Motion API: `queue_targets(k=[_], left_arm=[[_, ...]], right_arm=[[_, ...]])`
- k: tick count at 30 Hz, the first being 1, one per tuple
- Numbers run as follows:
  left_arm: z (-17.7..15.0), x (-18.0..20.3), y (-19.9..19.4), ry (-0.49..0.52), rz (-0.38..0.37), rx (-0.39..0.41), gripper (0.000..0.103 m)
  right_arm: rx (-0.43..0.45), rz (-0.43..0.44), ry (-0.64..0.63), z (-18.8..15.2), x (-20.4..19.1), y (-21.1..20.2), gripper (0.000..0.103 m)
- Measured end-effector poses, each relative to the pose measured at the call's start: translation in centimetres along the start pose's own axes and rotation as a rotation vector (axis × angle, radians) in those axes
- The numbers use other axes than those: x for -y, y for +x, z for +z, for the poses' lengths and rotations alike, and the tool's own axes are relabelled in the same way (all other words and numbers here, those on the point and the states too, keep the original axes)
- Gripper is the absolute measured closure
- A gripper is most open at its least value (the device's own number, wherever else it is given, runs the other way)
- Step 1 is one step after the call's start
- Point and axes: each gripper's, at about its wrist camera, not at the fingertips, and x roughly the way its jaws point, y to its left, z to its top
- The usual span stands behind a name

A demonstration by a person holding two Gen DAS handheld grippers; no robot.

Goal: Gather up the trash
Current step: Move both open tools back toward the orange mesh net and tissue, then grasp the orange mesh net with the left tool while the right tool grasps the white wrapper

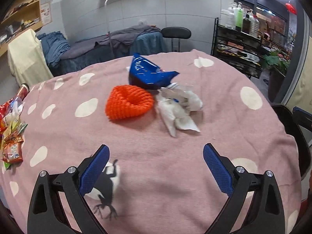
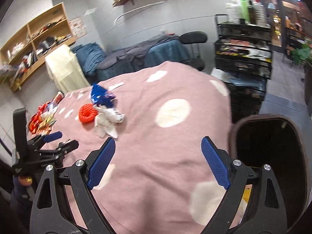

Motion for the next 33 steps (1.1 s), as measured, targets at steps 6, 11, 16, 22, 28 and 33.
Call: queue_targets(k=[6, 11, 16, 22, 28, 33], left_arm=[[1.5, -3.9, 2.4, -0.023, 0.046, -0.018, 0.008], [3.1, -5.4, 5.3, -0.027, 0.058, -0.053, 0.011], [4.2, -5.2, 7.1, 0.011, 0.054, -0.063, 0.011], [4.9, -4.8, 8.2, 0.008, 0.029, -0.073, 0.034], [4.4, -5.9, 8.0, -0.071, -0.004, -0.085, 0.085], [3.9, -6.6, 6.9, -0.119, -0.020, -0.069, 0.092]], right_arm=[[-0.066, 0.073, -0.083, 1.5, -4.3, 3.9, 0.014], [-0.120, 0.101, -0.149, 3.1, -7.3, 7.9, 0.014], [-0.178, 0.082, -0.260, 4.0, -9.8, 12.1, 0.019], [-0.263, 0.070, -0.310, 4.5, -10.9, 16.9, 0.056], [-0.208, 0.090, -0.257, 4.5, -9.8, 15.5, 0.077], [-0.161, 0.085, -0.252, 4.0, -9.4, 12.9, 0.077]])
